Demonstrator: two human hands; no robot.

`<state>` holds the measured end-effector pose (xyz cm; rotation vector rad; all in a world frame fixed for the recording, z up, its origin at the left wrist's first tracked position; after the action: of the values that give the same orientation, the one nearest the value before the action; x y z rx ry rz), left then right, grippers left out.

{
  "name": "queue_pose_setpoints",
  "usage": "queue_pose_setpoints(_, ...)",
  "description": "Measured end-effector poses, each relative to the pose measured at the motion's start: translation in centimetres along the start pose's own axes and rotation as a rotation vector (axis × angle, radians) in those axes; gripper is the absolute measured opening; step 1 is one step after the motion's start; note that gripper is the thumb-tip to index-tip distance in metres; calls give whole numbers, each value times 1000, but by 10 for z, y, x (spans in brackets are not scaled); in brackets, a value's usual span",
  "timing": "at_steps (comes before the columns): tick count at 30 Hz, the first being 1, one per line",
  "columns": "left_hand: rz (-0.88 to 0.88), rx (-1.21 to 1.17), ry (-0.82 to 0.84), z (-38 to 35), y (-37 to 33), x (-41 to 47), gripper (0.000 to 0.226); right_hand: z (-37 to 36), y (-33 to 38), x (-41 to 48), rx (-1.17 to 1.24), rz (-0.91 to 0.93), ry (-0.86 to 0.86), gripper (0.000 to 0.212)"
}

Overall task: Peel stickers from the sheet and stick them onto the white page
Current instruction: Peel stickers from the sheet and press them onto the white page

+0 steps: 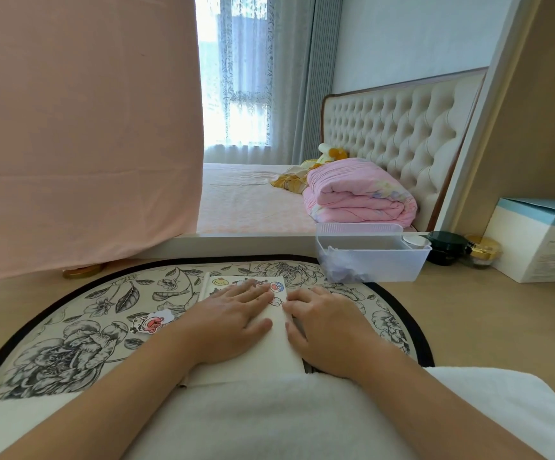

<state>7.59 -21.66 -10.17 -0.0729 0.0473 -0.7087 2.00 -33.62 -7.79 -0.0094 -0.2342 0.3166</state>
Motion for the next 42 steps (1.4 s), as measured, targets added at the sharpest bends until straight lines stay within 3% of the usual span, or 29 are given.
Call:
queue_pose_setpoints(5, 21, 17, -10, -2, 4, 2, 66, -6, 9, 7, 41, 58, 51, 72)
queue_pose_setpoints(13, 20, -10, -13, -2, 6, 3, 66, 8, 3, -3, 86, 23, -25, 51)
queue_pose_setpoints(17, 30, -177, -165, 13, 7, 0, 65, 10, 4, -3, 82, -24, -11, 50)
queue_pose_setpoints(20, 54, -308, -354, 31, 15, -7, 48, 19, 5, -3, 126, -64, -41, 41)
queue_pose_setpoints(25, 159, -313, -488, 59, 50, -38, 29, 35, 25, 14, 193, -33, -102, 37)
queue_pose_setpoints(29, 245, -252, -483, 63, 91, -71, 26, 40, 59, 40, 263, 14, -117, 30)
queue_pose_setpoints(34, 334, -280, -483, 51, 130, -103, 32, 26, 112, 78, 268, 98, -10, 33)
queue_pose_setpoints(42, 248, -300, -366, 32, 142, -110, 30, -2, 144, 110, 74, 135, 85, 39)
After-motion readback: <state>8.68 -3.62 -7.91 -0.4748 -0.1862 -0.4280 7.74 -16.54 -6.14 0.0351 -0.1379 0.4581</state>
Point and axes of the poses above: each hand's wrist, its own x-axis towards the middle knuckle, its own z-axis out of the back of the hand, y = z × x, the point moved 8 cm from there along x, towards the middle knuckle, and after that the axes turned 3 degrees about z, right-handed, at the moved point
